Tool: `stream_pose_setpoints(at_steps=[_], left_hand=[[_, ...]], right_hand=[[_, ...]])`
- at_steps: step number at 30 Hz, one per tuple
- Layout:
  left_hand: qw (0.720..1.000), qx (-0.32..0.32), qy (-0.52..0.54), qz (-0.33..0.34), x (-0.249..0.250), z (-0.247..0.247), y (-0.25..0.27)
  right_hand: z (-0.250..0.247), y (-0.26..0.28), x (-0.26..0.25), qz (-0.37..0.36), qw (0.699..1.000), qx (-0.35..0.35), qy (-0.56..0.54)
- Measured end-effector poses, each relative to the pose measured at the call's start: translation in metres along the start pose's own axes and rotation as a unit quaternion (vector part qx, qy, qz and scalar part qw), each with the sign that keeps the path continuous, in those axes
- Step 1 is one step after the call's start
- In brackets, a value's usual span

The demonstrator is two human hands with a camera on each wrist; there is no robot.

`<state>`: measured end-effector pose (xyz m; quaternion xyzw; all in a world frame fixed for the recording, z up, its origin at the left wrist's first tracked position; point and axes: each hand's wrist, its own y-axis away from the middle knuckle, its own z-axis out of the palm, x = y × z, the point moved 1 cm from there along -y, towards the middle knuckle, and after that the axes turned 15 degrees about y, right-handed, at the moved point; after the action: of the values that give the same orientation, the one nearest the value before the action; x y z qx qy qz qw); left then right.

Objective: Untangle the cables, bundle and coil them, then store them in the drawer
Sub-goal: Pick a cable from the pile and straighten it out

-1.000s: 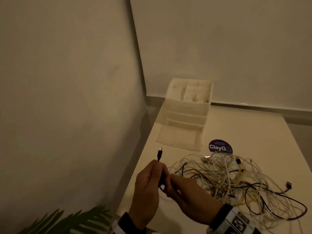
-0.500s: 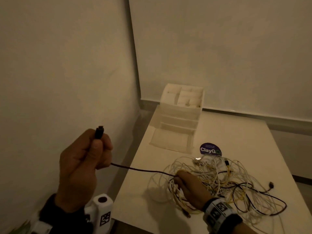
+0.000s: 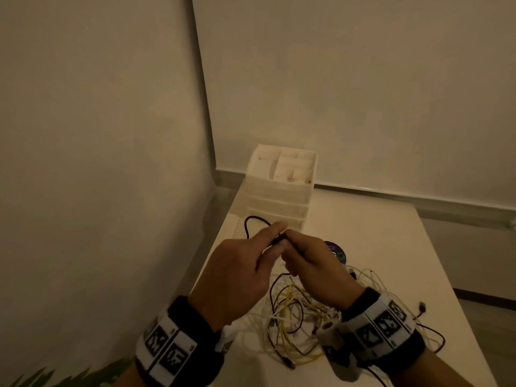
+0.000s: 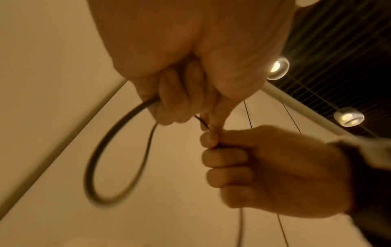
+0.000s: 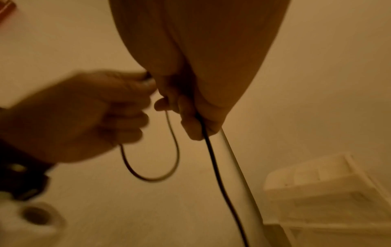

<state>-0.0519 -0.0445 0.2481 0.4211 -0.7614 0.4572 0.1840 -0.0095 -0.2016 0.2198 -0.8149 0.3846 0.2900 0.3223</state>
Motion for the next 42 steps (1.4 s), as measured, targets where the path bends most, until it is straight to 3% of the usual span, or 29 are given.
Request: stream_pose_setpoints(at_steps=[4,12,14,18,22,27,31,33,35,37,40,42], left_hand=[[0.999,-0.033,-0.017,0.007,-0.016,0.012,-0.018],[0.991,0.111,-0.033,0.069,0.004,0.012,-0.054],[0.982,0.170,-0.030,0.079,0.014,0.000,-0.061],[0.950,0.280,-0.028,0.136,0.029,-0.035,-0.069],[0.940,0.312,-0.056,0.127,0.021,-0.059,-0.055],[0.932,0.344,-0.050,0.099,0.013,-0.070,-0.035],[0.969,0.235,-0.066,-0.027,-0.001,-0.075,-0.033],[0.970,0.215,-0.091,-0.069,-0.007,-0.075,-0.026],[0.966,0.228,-0.109,-0.049,-0.002,-0.072,-0.017],[0.973,0.203,-0.110,-0.014,0.008,-0.061,-0.008],[0.992,0.067,-0.105,0.019,0.015,-0.031,-0.002],[0.991,-0.040,-0.120,0.046,0.013,-0.015,0.000]], right_hand=[[-0.009,0.009,0.009,0.031,0.998,0.003,-0.049],[0.025,0.015,0.031,0.071,0.983,0.129,-0.111],[0.045,0.012,0.039,0.086,0.983,0.118,-0.115],[0.084,0.021,0.074,0.121,0.992,0.027,-0.034],[0.095,0.035,0.103,0.178,0.983,0.024,-0.028],[0.104,0.027,0.109,0.177,0.984,-0.016,0.020],[0.098,0.018,0.108,0.245,0.960,0.066,-0.120],[0.083,0.013,0.096,0.255,0.940,0.100,-0.203],[0.066,0.008,0.079,0.233,0.936,0.115,-0.239],[0.051,0.002,0.061,0.203,0.939,0.117,-0.251],[0.035,-0.007,0.034,0.171,0.937,0.116,-0.281],[0.027,-0.010,0.020,0.119,0.954,0.100,-0.256]])
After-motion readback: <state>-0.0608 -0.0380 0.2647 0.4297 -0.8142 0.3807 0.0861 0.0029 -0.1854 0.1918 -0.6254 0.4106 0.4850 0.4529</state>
